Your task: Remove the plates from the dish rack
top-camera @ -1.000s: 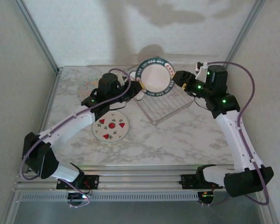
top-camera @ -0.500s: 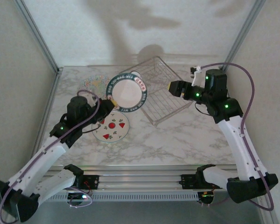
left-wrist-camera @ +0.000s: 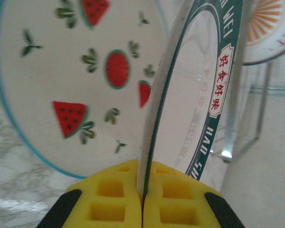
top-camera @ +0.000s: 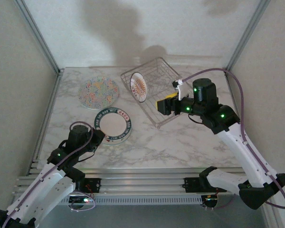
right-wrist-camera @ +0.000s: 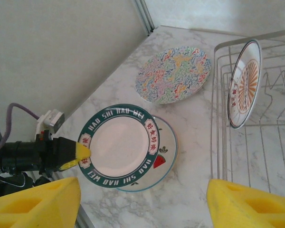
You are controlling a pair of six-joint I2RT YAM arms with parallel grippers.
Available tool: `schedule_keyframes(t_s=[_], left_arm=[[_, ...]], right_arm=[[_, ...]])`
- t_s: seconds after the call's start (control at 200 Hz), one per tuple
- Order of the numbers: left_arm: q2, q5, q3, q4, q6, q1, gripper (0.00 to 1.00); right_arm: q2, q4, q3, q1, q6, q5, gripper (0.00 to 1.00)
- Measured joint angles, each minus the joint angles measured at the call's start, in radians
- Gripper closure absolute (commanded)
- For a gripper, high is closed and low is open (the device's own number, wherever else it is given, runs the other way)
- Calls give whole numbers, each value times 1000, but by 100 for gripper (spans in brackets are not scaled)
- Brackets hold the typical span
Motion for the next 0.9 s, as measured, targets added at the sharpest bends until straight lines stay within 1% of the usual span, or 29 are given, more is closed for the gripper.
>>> schedule_keyframes(t_s=[0.195,0.335,0.751,0.821,0.901], left_arm=[[60,-3,-37,0,-39,8,100],[109,-3,-41,5,-53,8,100],[208,7,-65,100,-92,16,100],[220,8,-65,112,-93,17,91],[232,9,-64,118,-93,18,86]], right_arm=[[8,-2,0,14,-16,5,29],[13,-3,0,24,-42,-18,28],[63,-3,0,40,-71,-43,28],[69,-3,0,41,-75,-43,28],[77,-4,0,41,-80,-43,28]])
